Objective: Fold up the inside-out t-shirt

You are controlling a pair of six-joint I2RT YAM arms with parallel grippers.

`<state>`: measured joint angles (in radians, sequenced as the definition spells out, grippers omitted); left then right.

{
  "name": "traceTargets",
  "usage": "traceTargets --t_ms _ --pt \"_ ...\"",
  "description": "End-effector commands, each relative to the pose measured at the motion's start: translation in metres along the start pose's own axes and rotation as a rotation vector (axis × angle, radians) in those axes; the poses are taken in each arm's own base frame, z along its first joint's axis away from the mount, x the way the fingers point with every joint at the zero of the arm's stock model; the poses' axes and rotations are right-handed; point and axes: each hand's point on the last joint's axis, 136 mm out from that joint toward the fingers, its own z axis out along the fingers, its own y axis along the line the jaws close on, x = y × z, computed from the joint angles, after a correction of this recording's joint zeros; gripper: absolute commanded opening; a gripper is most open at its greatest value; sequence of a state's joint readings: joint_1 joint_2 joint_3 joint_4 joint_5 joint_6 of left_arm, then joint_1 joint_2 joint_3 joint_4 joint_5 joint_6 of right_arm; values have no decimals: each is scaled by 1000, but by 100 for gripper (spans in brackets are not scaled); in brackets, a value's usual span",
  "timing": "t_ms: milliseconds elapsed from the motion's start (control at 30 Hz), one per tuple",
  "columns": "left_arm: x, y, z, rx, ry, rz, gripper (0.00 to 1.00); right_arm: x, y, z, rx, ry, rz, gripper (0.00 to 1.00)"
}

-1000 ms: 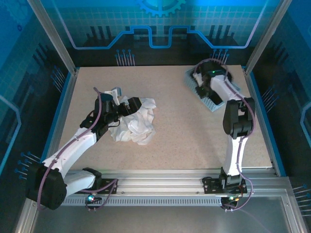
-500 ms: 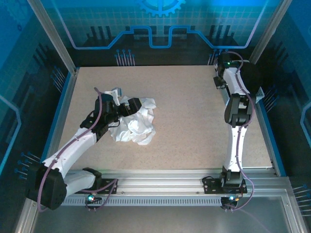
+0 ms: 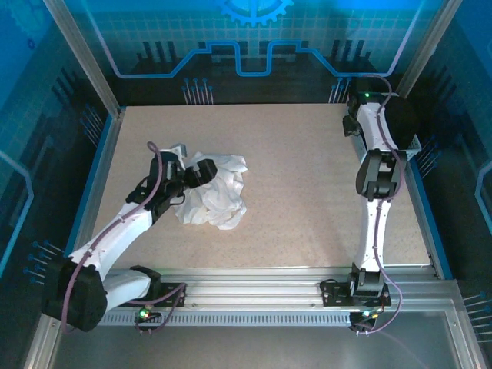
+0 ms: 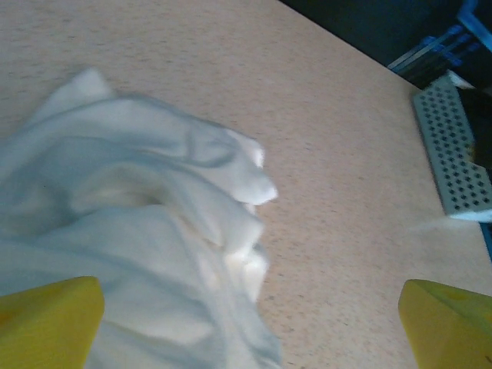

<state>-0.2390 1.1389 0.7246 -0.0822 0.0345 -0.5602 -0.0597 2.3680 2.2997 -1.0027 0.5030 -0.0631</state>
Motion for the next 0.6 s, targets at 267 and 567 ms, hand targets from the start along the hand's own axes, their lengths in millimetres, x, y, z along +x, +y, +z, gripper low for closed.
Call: traceTargets --t_ms 267,567 --pt "15 126 -15 -307 -46 -264 92 71 265 -240 -749 -436 -296 82" --pt "37 150 -3 -250 12 -411 80 206 409 -248 -1070 -184 -529 73"
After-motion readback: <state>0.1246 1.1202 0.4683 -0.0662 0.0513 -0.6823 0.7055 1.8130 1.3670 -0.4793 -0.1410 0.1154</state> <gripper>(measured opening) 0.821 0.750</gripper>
